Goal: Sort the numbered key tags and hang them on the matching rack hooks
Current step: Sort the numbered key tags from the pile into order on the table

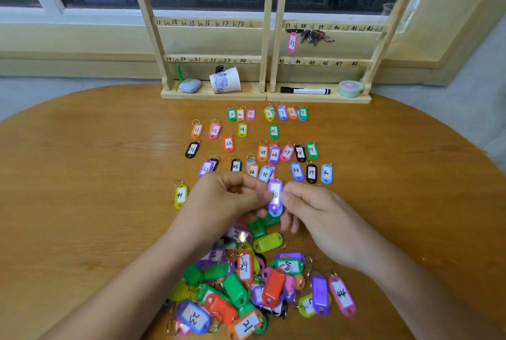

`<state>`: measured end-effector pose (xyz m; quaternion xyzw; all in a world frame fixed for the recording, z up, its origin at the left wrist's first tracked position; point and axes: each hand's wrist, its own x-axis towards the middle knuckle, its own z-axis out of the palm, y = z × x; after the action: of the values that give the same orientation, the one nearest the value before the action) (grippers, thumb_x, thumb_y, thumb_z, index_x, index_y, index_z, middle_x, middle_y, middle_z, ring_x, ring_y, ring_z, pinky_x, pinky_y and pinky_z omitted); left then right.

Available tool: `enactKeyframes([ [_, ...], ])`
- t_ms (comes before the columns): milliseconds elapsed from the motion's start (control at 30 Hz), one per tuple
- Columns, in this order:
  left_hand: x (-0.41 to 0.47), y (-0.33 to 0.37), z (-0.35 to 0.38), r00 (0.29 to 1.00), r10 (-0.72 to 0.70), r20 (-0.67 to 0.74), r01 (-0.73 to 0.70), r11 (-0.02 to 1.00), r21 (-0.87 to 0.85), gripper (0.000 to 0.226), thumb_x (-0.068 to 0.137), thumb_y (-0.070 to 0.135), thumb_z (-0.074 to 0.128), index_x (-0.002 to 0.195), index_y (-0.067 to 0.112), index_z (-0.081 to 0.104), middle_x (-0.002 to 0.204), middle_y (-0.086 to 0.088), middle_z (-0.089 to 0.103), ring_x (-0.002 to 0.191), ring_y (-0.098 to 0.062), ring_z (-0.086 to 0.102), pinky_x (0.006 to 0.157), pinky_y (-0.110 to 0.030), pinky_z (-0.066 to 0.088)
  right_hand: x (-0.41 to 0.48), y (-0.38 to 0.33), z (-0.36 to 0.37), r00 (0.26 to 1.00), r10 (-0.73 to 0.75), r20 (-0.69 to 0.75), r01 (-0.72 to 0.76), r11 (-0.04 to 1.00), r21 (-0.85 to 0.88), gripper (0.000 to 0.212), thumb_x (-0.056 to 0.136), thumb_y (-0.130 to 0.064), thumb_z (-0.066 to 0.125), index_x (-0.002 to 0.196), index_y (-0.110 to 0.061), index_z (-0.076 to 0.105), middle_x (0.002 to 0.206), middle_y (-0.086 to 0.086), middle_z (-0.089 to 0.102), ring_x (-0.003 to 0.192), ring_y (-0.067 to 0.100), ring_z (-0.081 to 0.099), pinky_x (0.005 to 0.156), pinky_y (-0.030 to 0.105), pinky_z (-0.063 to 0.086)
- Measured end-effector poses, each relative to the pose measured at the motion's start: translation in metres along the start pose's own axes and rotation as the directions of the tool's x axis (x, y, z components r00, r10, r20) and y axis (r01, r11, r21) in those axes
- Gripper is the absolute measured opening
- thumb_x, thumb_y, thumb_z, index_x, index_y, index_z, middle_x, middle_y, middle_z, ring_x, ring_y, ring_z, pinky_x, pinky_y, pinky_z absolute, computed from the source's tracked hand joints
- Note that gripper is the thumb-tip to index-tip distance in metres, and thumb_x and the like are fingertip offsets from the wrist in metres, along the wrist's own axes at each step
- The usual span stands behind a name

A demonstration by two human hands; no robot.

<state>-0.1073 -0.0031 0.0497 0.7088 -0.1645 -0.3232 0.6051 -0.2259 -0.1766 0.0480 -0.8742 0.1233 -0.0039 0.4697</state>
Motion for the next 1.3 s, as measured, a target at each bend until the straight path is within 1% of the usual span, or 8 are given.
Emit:
enactKeyframes([
  [100, 0.002, 0.001, 0.0, 0.999, -0.03, 0.028, 0.031, 0.999, -0.042, 0.011, 0.089, 0.011, 0.084, 0.098, 0.005, 0.082, 0.086, -0.021, 0.079, 0.073, -0.02, 0.073, 0.067, -0.023, 0.061, 0.004, 0.001, -0.001, 1.0, 0.015, -0.024, -0.015, 0.999, 0.031, 0.034, 0.113, -0.03, 0.048, 0.082, -0.021, 0.061, 0.082, -0.001, 0.073, 0.075, 0.015, 0.066, 0.076, 0.036, 0.052],
  [233, 0.005, 0.002, 0.002, 1.0, -0.024, -0.003, 0.024, 0.996, -0.085, 0.016, 0.086, 0.005, 0.086, 0.1, 0.0, 0.08, 0.086, -0.021, 0.079, 0.075, -0.022, 0.076, 0.071, -0.025, 0.064, 0.008, 0.005, 0.005, 0.988, 0.025, -0.154, -0.006, 0.993, 0.117, 0.024, 0.108, -0.022, 0.059, 0.087, -0.023, 0.069, 0.08, -0.002, 0.077, 0.068, 0.01, 0.071, 0.064, 0.021, 0.046],
  [433, 0.007, 0.005, 0.003, 1.0, 0.002, -0.029, -0.004, 0.999, -0.042, 0.016, 0.082, 0.007, 0.089, 0.096, 0.005, 0.082, 0.09, -0.022, 0.079, 0.079, -0.027, 0.078, 0.083, -0.038, 0.067, 0.008, 0.006, 0.008, 0.965, -0.026, -0.262, 0.04, 0.998, 0.05, 0.021, 0.105, -0.022, 0.063, 0.087, -0.026, 0.073, 0.079, -0.009, 0.076, 0.069, 0.008, 0.074, 0.064, 0.03, 0.053],
  [600, 0.009, 0.004, 0.005, 0.999, 0.014, -0.046, -0.016, 0.999, -0.052, 0.015, 0.082, 0.006, 0.089, 0.094, 0.003, 0.081, 0.09, -0.025, 0.078, 0.078, -0.027, 0.078, 0.08, -0.037, 0.068, 0.01, 0.007, 0.008, 0.931, -0.119, -0.346, 0.104, 0.993, -0.062, 0.012, 0.101, -0.024, 0.071, 0.092, -0.028, 0.077, 0.079, -0.014, 0.074, 0.074, 0.007, 0.072, 0.069, 0.041, 0.06],
  [833, 0.014, 0.008, 0.01, 0.996, 0.071, -0.046, -0.072, 0.997, -0.026, 0.014, 0.084, 0.008, 0.088, 0.093, 0.0, 0.08, 0.085, -0.023, 0.078, 0.07, -0.018, 0.074, 0.063, -0.02, 0.058, 0.014, 0.011, 0.009, 0.879, -0.167, -0.446, 0.184, 0.983, -0.005, 0.02, 0.094, -0.014, 0.08, 0.097, -0.033, 0.079, 0.088, -0.02, 0.076, 0.081, 0.005, 0.074, 0.073, 0.026, 0.061],
  [967, 0.014, 0.009, 0.008, 0.995, 0.063, -0.071, -0.064, 0.998, -0.021, 0.011, 0.083, 0.008, 0.089, 0.092, 0.006, 0.082, 0.084, -0.019, 0.079, 0.073, -0.018, 0.074, 0.057, -0.017, 0.053, 0.027, 0.013, -0.009, 0.911, -0.069, -0.407, 0.13, 0.984, 0.124, 0.017, 0.09, -0.012, 0.084, 0.092, -0.028, 0.08, 0.082, -0.01, 0.077, 0.076, 0.009, 0.073, 0.071, 0.024, 0.059],
  [1100, 0.013, 0.002, -0.007, 0.99, 0.072, -0.121, -0.068, 0.997, 0.039, 0.013, 0.082, 0.015, 0.091, 0.092, 0.015, 0.083, 0.085, -0.011, 0.079, 0.079, -0.024, 0.073, 0.08, -0.045, 0.06, 0.06, 0.033, -0.056, 0.893, 0.066, -0.445, 0.001, 0.989, 0.148, 0.013, 0.09, -0.012, 0.083, 0.09, -0.024, 0.079, 0.079, -0.003, 0.079, 0.074, 0.014, 0.075, 0.071, 0.033, 0.058],
  [1300, 0.004, -0.009, -0.03, 0.985, 0.065, -0.159, -0.051, 0.995, 0.086, 0.013, 0.084, 0.015, 0.091, 0.093, 0.019, 0.083, 0.087, -0.009, 0.08, 0.079, -0.021, 0.074, 0.086, -0.039, 0.061, 0.101, 0.072, -0.106, 0.863, 0.268, -0.427, -0.276, 0.96, 0.045, 0.008, 0.09, -0.008, 0.078, 0.088, -0.016, 0.079, 0.078, 0.007, 0.079, 0.08, 0.027, 0.077, 0.079, 0.043, 0.063],
])
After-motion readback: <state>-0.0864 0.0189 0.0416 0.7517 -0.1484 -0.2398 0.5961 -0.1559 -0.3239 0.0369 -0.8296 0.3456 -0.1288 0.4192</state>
